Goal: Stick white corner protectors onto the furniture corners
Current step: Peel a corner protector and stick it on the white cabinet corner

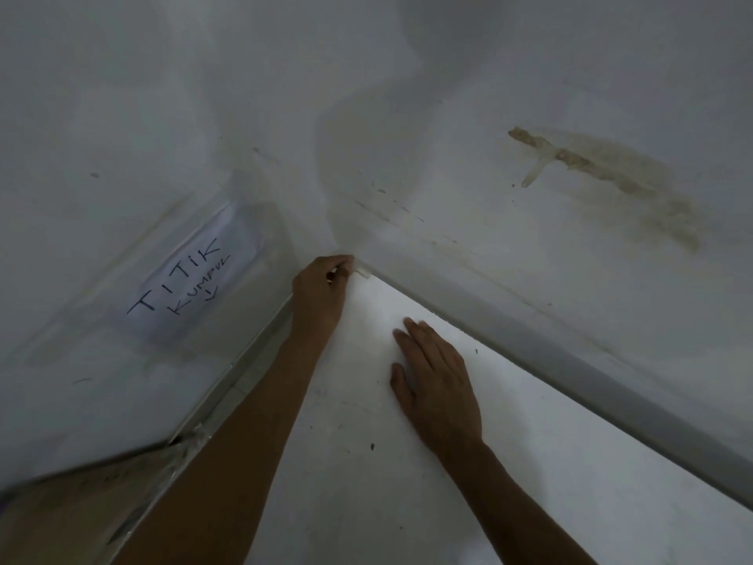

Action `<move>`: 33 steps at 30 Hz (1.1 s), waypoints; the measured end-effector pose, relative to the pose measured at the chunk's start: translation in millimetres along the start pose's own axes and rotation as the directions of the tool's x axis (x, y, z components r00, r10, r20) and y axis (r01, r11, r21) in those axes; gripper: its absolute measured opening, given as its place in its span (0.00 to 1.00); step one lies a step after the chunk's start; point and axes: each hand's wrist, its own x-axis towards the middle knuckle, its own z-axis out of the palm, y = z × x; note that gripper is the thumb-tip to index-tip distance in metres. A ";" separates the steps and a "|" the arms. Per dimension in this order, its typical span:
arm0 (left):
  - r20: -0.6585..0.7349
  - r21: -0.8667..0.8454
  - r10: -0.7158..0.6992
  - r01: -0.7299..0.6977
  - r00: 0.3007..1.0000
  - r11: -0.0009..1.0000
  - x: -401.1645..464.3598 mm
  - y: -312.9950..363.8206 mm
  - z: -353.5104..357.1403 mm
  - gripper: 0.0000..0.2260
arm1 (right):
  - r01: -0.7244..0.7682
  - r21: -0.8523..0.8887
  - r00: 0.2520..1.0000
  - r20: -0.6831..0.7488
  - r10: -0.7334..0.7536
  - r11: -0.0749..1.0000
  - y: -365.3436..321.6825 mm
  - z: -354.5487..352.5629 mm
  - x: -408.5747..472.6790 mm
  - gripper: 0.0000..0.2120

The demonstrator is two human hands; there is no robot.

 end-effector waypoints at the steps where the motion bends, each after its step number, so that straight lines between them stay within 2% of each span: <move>1: 0.012 0.014 -0.016 0.016 1.000 1.000 3.8 0.4 -0.8 0.09 | -0.005 0.005 1.000 0.011 0.005 1.000 -0.1 -0.3 0.3 0.22; 6: 0.101 0.057 -0.050 0.045 0.994 0.997 18.9 3.3 -4.2 0.07 | -0.008 0.017 0.999 0.036 0.008 1.000 1.4 -2.2 1.4 0.22; 15: 0.102 0.034 -0.023 0.020 0.994 0.999 19.0 6.1 -5.4 0.06 | -0.013 0.049 0.998 0.056 0.010 0.999 0.3 -3.7 1.1 0.22; 20: 0.108 0.139 0.006 -0.022 0.994 0.990 19.6 14.7 -5.5 0.06 | -0.013 0.043 0.997 0.078 0.010 0.999 -0.4 -4.2 0.7 0.23; 33: -0.054 0.096 0.074 -0.069 0.996 0.993 -1.0 13.7 6.3 0.10 | -0.003 0.053 1.000 0.021 0.002 0.999 0.2 1.1 2.1 0.23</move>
